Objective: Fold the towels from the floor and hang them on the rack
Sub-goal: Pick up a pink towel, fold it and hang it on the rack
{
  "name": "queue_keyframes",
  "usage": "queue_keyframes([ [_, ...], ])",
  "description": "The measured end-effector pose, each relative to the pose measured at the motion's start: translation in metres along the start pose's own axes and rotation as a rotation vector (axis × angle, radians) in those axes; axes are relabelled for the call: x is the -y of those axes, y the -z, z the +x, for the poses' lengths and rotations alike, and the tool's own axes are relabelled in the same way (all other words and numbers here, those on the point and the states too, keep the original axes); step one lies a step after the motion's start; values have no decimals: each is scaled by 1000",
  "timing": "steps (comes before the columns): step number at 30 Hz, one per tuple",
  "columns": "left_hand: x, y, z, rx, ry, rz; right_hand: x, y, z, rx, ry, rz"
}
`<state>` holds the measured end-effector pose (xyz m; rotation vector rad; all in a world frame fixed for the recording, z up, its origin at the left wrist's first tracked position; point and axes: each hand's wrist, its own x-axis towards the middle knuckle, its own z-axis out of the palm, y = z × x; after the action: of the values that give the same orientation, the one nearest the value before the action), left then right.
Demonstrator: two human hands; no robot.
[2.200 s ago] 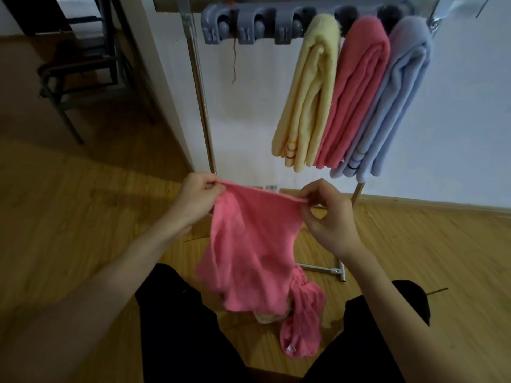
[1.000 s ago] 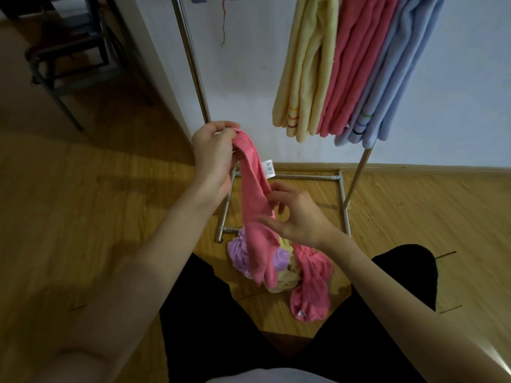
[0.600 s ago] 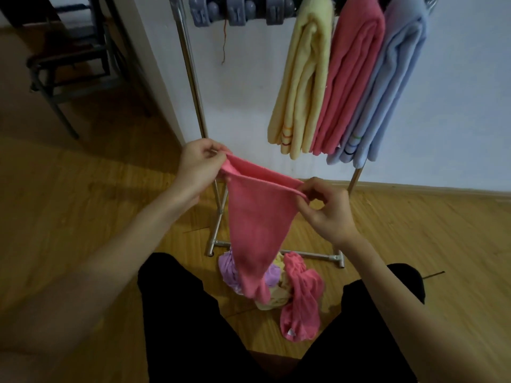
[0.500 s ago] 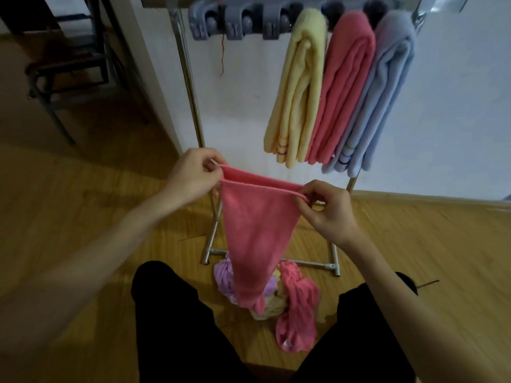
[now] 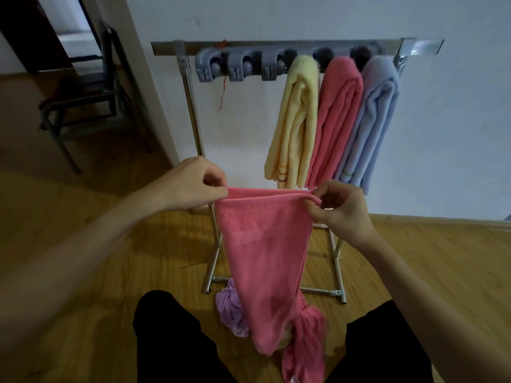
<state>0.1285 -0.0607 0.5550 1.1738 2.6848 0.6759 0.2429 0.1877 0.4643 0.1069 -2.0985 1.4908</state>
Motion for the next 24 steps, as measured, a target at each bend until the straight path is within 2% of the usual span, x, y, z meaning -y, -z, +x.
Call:
queue_keyframes([
  [3,-4,8,-1,-34,-12,91,7,0,6,-91,-4,117],
  [6,-7,10,1,-28,-14,103,7,0,14,-139,-45,112],
  [12,-10,-4,-5,194,-124,-63,2,-13,13,-168,-108,79],
  [16,-7,-10,-7,271,-261,-2,0,-21,15,-177,-148,75],
  [24,-12,-12,-8,423,-293,146,0,-36,28,-161,-74,27],
])
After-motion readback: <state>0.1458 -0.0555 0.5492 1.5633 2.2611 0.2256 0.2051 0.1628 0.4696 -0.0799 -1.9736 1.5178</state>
